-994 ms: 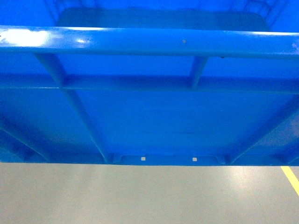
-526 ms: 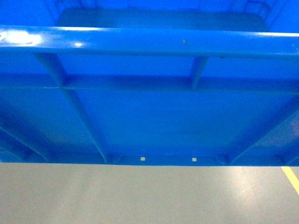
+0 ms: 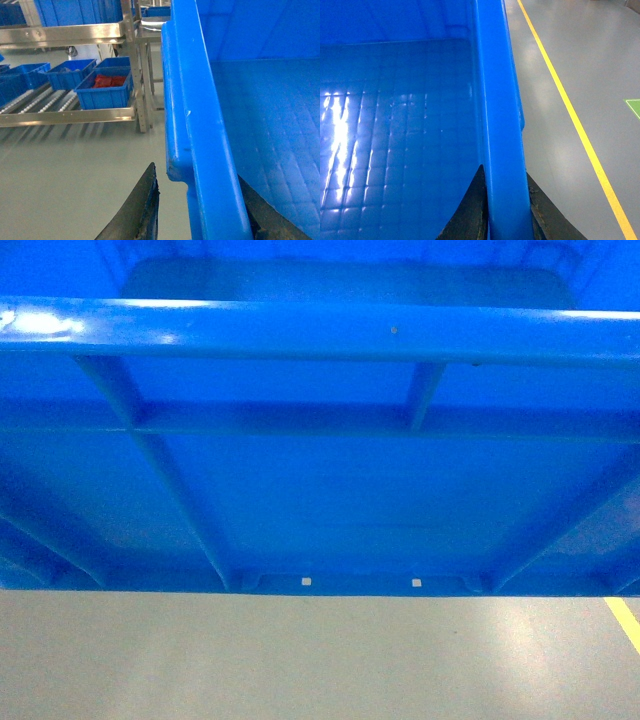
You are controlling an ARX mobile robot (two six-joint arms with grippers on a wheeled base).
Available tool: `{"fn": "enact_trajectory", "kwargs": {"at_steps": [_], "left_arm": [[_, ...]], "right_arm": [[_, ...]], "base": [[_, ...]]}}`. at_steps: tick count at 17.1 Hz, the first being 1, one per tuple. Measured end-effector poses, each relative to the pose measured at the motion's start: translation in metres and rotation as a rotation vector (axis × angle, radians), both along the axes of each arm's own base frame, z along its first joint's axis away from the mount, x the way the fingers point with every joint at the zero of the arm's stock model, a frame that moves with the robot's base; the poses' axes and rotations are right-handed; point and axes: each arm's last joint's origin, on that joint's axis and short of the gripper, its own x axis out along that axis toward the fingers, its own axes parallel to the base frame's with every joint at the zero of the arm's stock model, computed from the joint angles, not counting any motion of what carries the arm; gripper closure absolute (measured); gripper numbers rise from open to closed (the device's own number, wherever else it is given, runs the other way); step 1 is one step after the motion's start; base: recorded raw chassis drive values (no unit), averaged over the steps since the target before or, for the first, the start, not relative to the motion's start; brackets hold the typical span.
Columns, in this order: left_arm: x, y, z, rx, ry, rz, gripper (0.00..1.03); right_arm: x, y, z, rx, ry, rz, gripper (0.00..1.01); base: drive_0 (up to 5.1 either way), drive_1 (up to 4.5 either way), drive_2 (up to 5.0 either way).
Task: Place box next to blue box on left shelf
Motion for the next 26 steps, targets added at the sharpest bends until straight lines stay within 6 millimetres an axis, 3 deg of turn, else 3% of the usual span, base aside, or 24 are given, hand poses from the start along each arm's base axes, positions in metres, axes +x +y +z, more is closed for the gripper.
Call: {"fn": "enact_trajectory", "kwargs": {"at_steps": [26], "left_arm": [[0.0,0.0001,0.0003,0.001,-0.003,0.001,0.71]], "right_arm": [[0.0,0.0,0.0001,0.0,-0.001,0.0,0.91]], "base": [[0.0,4.05,-4.0]]}}
